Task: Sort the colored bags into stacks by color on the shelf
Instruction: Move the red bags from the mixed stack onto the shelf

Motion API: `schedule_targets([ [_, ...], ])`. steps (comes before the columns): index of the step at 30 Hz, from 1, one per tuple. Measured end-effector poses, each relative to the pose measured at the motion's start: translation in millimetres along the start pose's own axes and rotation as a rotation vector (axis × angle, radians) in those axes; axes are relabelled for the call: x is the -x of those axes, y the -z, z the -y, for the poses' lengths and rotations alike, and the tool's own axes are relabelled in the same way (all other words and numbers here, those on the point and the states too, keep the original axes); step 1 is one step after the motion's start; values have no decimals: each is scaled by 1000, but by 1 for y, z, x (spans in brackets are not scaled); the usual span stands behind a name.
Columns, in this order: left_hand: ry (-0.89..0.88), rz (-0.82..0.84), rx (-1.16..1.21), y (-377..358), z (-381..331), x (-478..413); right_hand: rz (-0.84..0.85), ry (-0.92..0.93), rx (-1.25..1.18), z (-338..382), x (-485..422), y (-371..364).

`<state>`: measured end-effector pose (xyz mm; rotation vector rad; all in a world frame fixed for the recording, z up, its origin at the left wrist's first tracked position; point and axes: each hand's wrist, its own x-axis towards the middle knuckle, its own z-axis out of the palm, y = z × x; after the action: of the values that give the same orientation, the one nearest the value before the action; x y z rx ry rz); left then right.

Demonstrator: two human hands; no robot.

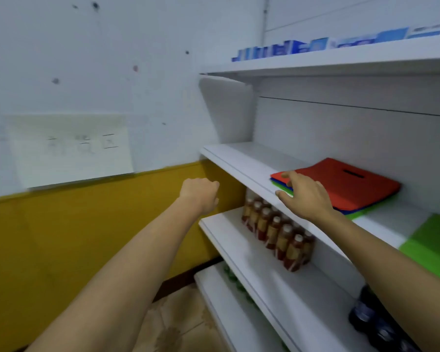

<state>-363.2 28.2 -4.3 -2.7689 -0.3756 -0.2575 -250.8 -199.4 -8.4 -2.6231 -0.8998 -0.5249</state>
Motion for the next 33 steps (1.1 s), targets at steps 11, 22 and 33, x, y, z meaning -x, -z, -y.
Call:
schedule_targets([
  [11, -225, -176, 253, -22, -119, -142, -150, -579, 6, -138, 27, 24],
  [22, -547, -118, 632, -51, -164, -289, -365, -1075, -147, -187, 2, -11],
  [33, -717, 73, 947, -56, -198, -340, -356, -1260, -193, -184, -26, -29],
])
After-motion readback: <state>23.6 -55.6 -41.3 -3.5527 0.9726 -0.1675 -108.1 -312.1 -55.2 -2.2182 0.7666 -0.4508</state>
